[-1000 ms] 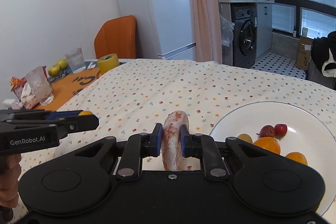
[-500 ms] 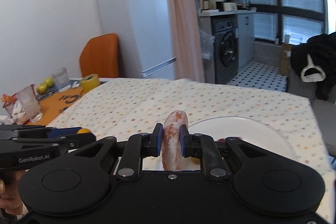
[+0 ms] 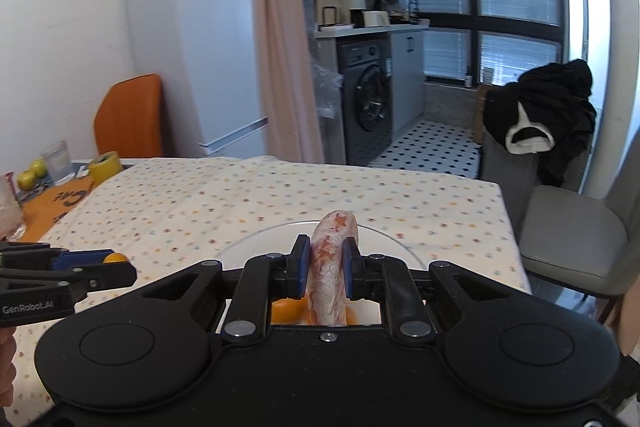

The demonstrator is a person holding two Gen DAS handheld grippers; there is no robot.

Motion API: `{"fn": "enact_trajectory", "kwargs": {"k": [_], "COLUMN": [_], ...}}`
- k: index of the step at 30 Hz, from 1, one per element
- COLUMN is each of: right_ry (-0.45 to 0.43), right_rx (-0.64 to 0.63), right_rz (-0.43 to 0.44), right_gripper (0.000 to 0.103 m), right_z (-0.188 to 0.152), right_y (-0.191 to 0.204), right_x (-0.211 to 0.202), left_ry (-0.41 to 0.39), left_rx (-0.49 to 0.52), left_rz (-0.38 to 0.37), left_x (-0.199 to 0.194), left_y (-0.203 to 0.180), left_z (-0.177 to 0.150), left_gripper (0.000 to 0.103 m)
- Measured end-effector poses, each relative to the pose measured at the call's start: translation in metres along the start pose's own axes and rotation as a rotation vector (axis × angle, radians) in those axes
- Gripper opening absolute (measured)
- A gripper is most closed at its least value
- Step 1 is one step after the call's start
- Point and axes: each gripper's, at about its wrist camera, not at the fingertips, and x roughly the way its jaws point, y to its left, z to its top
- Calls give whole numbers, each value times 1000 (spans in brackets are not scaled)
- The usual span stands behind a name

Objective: Organize fruits
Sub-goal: 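Carry the yellow fruit and pink peeled fruit in both tools over the white plate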

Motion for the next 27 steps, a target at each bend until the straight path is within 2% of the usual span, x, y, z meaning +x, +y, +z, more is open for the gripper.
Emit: {"fn": "enact_trajectory", "kwargs": {"k": [9,17,22,23,24,27], "right_ry": [0,23,42,44,47,44], "right_rx": [-5,-2,5,9,18,39], "right_rz": [-66,-79,-52,-55,-50,-47], "right_gripper": [15,16,16,17,25,33], "right_z": [-4,-9,-15,-15,-15,-16], "right_y": [-22,-32,-31,-31,-32,-35], "right_x": [6,21,37,41,43,46], "left_ry": [25,53,76,79,80,90], "left_rx": [29,36,41,43,43,39], "left_rz": [-15,-24,-26,-27,-27,-28], "left_x": [19,40,52,54,56,62], "left_y": [-15,-20,-19,-19,-19,-18], "left_z": [1,1,-1,-1,0,0], "left_gripper": [27,27,27,27,27,27]}}
